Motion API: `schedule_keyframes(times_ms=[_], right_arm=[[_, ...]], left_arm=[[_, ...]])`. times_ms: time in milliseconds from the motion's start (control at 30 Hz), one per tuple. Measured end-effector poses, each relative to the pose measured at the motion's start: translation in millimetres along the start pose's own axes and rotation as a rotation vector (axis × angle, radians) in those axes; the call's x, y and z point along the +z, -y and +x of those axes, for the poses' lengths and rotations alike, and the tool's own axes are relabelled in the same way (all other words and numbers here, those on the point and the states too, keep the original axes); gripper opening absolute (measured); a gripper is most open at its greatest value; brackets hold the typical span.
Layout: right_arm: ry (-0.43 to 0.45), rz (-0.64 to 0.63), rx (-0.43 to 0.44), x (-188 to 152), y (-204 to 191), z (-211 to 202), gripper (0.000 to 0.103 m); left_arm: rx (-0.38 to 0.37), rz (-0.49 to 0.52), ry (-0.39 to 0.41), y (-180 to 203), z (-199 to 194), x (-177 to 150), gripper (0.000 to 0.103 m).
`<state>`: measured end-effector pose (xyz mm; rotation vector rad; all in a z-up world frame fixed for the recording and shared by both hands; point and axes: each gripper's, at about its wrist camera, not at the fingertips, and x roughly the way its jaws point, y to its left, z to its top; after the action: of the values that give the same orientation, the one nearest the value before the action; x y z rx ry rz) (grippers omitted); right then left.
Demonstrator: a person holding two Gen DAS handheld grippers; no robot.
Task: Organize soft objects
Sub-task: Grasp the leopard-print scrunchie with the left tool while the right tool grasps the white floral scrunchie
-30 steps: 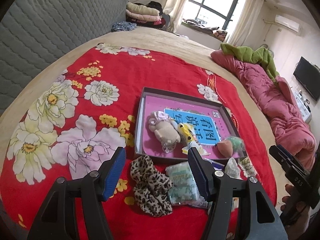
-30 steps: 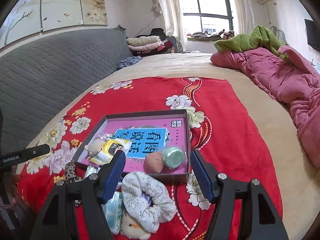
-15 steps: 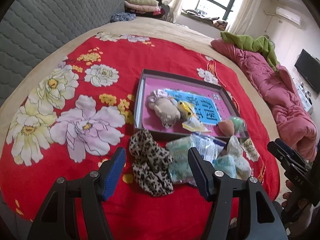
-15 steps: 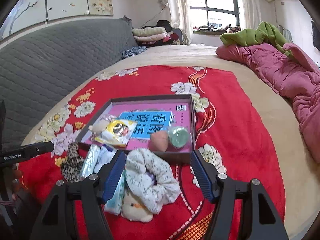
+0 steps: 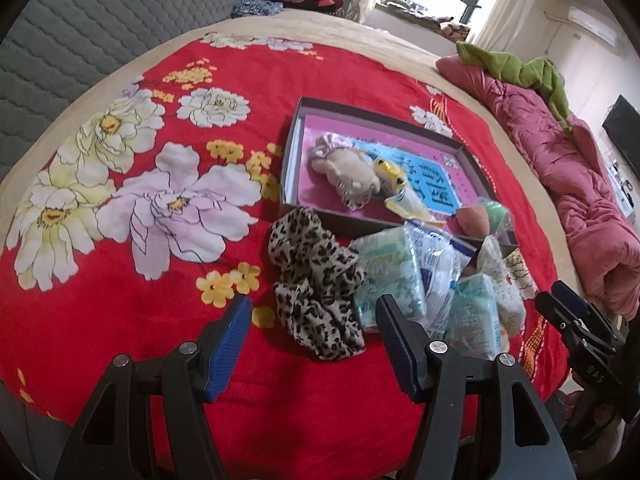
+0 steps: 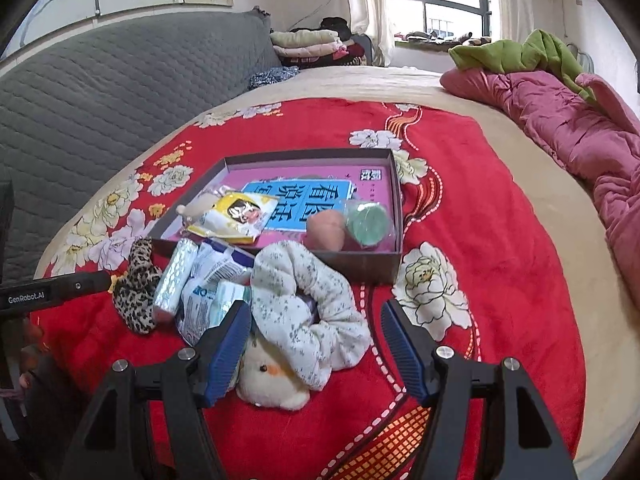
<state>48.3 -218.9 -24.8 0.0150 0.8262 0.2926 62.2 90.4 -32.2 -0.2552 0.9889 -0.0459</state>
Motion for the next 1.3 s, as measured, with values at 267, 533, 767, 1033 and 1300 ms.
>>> schedule_keyframes(times_ms=[267,533,767,1033,1300], right_arm=[[-0.021,-0.015,0.004,-7.2,-2.8,9.2,0.067],[-0.059,-0.018,-0.009,-11.9,-2.2,32.4,0.067],[-0.077,0.024,-0.010,-12.8,3.5,50.3,0.067],[-0.072,0.047,-0.020,-8.1,10.2,69.4,0.063],[-0.060,0.060,0.001,-7.3,15.1,72.8,0.031]], left_arm=[[0.007,-0.023,-0.027,-6.0,14.0,-5.9,0.066],[-0.022,-0.047,-0.023,-8.2,24.0,-7.4,0.066],[-0.040,-0.071,-0.029,-13.4,31.7,-4.4,0.066],[-0.051,-0.099,-0.034,-13.3,46.5,1.2,0.066],[-0.068,-0.155,-0.016,-20.9,61.8,7.8,0.066]])
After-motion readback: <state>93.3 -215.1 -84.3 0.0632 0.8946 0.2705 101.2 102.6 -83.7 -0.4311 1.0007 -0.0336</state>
